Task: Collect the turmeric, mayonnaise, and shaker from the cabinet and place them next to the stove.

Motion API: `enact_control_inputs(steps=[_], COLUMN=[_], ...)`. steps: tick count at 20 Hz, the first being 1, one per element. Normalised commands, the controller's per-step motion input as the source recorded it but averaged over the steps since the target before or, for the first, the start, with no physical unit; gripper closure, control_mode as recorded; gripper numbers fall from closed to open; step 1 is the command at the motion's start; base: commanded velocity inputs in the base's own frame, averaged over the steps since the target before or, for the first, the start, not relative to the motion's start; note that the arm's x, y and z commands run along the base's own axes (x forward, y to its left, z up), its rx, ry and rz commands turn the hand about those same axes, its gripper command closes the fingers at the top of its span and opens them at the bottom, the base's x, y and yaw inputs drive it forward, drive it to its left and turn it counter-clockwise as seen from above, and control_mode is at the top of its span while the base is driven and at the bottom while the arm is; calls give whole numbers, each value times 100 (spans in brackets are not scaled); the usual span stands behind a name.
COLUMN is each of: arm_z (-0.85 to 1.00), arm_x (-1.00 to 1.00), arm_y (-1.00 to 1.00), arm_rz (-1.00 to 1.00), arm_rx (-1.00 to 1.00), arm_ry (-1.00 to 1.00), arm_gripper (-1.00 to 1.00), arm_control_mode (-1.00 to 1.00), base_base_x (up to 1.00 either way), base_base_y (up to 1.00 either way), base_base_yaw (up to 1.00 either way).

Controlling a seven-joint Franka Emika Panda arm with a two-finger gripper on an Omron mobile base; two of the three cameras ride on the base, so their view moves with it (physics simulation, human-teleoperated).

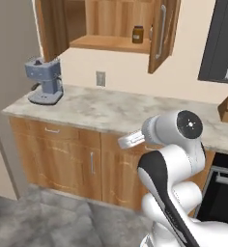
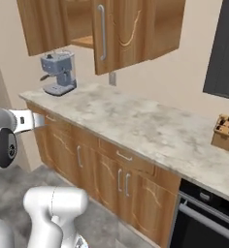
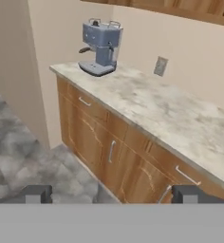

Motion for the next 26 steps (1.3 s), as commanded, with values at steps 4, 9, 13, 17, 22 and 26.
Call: enact_control_inputs(steps=[4, 9, 13, 17, 22, 26], arm_z=[0, 0, 0, 0, 0, 0], arm_x=[0, 0, 0, 0, 0, 0], arm_y=[0, 0, 0, 0, 0, 0], arm_rz=[0, 0, 0, 0, 0, 0], arm_rx=[0, 0, 0, 0, 0, 0], arm_ry=[0, 0, 0, 0, 0, 0], arm_gripper=[-100, -100, -100, -100, -100, -100], arm_control_mode=[100, 100, 100, 100, 100, 100], base_base_x=[66, 68, 63, 53, 49, 46], base_base_y=[44, 36, 33, 43, 49, 46], base_base_yaw=[-41, -40, -39, -39, -39, -36])
